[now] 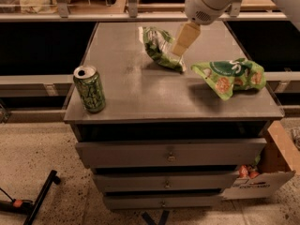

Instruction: Move green jalapeno chip bag near green can

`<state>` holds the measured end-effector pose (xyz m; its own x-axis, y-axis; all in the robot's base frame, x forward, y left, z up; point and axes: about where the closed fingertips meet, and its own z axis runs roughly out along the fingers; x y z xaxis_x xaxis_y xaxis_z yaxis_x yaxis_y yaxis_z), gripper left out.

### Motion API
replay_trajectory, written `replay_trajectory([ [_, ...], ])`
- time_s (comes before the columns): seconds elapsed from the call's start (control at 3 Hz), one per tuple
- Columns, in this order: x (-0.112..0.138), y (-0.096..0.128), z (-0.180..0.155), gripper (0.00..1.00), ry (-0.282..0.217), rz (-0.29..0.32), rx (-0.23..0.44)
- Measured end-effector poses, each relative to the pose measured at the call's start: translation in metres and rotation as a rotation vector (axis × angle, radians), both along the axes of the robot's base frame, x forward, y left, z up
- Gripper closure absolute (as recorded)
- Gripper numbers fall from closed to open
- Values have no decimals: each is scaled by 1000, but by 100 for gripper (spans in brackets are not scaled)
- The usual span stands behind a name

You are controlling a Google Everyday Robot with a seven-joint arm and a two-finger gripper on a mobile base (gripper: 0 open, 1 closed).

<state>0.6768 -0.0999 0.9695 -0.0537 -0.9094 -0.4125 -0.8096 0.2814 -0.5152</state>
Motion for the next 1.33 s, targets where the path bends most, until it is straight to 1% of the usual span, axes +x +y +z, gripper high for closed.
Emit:
replay_trajectory([
  [0.33, 37, 6, -20, 0, 31, 6, 108],
  [0.67, 63, 13, -45, 0, 94, 12, 203],
  [1.0, 78, 29, -64, 0, 139, 36, 287],
  [1.33, 84, 43, -78, 0, 168, 51, 343],
])
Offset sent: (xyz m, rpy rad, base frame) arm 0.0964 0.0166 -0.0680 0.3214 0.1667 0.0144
